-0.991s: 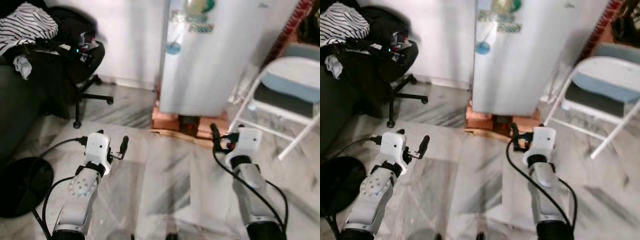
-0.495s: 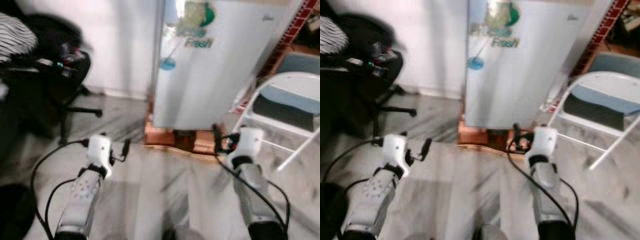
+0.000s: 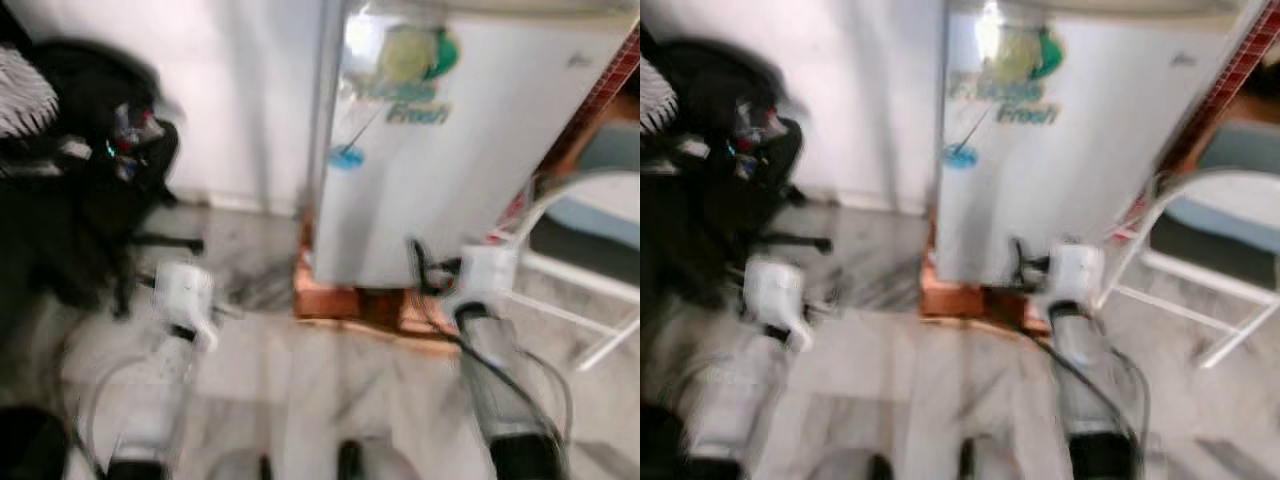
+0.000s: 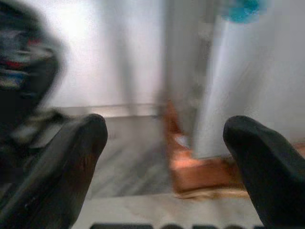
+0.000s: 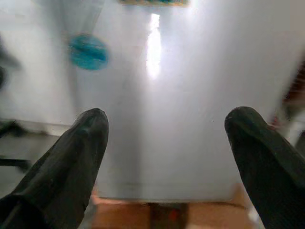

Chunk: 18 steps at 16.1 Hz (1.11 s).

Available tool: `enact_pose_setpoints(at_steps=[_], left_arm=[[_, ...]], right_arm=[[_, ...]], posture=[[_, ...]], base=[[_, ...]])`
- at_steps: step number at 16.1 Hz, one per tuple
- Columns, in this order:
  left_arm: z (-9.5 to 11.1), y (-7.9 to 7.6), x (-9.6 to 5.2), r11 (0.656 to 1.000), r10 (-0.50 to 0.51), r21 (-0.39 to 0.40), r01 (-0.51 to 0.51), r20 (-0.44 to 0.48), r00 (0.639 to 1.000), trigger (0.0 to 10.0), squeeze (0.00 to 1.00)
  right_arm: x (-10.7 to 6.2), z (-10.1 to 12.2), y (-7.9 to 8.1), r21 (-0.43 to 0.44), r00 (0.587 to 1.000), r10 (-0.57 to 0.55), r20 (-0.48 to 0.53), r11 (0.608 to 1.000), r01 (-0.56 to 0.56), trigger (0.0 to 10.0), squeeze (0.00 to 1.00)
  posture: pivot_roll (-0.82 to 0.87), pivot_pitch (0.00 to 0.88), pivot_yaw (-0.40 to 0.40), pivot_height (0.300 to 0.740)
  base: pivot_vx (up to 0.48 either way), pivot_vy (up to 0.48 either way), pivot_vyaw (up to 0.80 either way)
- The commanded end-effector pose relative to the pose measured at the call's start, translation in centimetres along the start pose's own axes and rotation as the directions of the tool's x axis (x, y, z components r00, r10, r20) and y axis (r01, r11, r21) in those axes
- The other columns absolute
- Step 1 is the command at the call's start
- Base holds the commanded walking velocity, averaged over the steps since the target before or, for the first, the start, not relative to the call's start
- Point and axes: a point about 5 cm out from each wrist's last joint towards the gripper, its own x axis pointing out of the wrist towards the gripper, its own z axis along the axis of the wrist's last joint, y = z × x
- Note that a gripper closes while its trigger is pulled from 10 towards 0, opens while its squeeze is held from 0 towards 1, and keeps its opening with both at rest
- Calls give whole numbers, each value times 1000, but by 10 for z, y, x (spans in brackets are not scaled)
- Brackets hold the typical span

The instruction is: Restocking fridge

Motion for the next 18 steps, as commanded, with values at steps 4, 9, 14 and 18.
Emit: enact_pose_setpoints(at_steps=[4,9,14,18], left_arm=[[-6,19,-10,999,48,24,-47,-39,998,10000,0],[-2,17,-7,999,13,52,-13,-13,1000,10000,0],[-4,12,-6,1000,14,25,-13,-19,1000,10000,0],[-8,10,-6,999,-9,50,11,-51,999,10000,0]], right_arm=[[-6,-5,-5,-2,1000,-15,-17,1000,15,10000,0],[-7,-5,-4,-2,1000,-17,-19,1000,17,10000,0],[-7,-3,-8,-5,1000,-28,-12,1000,28,10000,0],[-15,-7,-15,23,995,-101,6,995,101,10000,0]], posture=[[90,79,-59,740],[87,76,-58,740],[83,76,-54,740],[63,62,23,740]], base=[[0,472,0],[53,441,-544],[375,127,-800],[0,0,-200]])
